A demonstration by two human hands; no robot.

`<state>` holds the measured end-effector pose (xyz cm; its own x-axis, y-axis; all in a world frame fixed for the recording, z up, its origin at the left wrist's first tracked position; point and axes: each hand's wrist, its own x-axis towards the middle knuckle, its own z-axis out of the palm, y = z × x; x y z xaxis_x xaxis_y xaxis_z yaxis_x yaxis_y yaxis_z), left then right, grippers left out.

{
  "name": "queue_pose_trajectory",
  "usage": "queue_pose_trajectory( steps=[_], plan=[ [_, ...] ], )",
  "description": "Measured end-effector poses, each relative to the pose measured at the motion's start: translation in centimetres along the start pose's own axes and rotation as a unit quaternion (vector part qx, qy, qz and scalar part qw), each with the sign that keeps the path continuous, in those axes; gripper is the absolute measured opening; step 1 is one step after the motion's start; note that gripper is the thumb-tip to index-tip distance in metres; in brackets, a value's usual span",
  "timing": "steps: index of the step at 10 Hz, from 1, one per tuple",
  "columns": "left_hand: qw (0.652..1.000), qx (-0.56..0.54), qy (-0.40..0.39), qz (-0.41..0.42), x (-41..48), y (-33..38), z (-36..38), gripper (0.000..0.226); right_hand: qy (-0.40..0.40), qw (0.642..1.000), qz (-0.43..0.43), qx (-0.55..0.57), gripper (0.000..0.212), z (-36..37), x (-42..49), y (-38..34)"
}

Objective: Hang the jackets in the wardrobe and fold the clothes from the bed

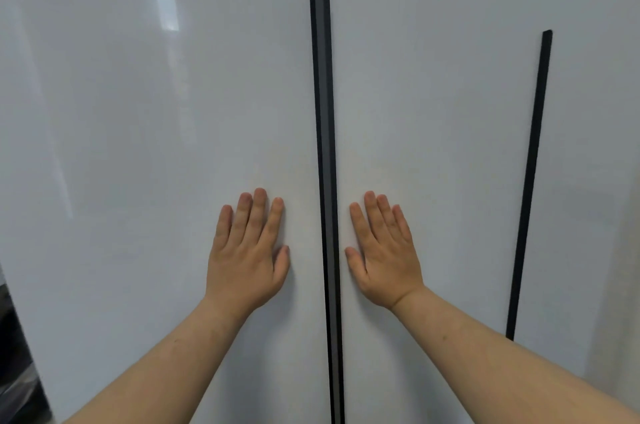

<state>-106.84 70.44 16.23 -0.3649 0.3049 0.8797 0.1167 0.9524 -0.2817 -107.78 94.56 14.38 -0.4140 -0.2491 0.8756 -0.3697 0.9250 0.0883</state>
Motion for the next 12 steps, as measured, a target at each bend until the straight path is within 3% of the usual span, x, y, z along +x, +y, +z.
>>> queue_pose_trajectory(
  steps=[3, 7, 10, 11, 12],
  plan=[
    [1.0, 0.019, 0.023, -0.002, 0.0, 0.1, 0.6, 0.074, -0.008, 1.0, 0.013, 0.002, 0.07, 2.2, -0.3, 0.1],
    [1.0, 0.007, -0.003, -0.013, 0.0, 0.2, 0.3, 0.074, -0.031, 0.998, 0.053, 0.006, 0.075, 3.2, -1.7, -0.9],
    [0.991, -0.062, -0.106, -0.058, 0.0, 1.5, -3.2, 0.073, -0.191, 0.977, 0.096, -0.001, 0.091, 1.4, -4.5, -1.2],
    [0.981, -0.084, -0.165, -0.05, -0.9, 1.4, -4.4, 0.074, -0.246, 0.957, 0.135, 0.067, 0.089, 0.7, -7.0, -2.1],
    [0.962, -0.126, -0.241, -0.04, -2.6, 0.7, -5.5, 0.069, -0.344, 0.902, 0.193, 0.178, 0.064, -1.4, -10.4, -1.9]
  ],
)
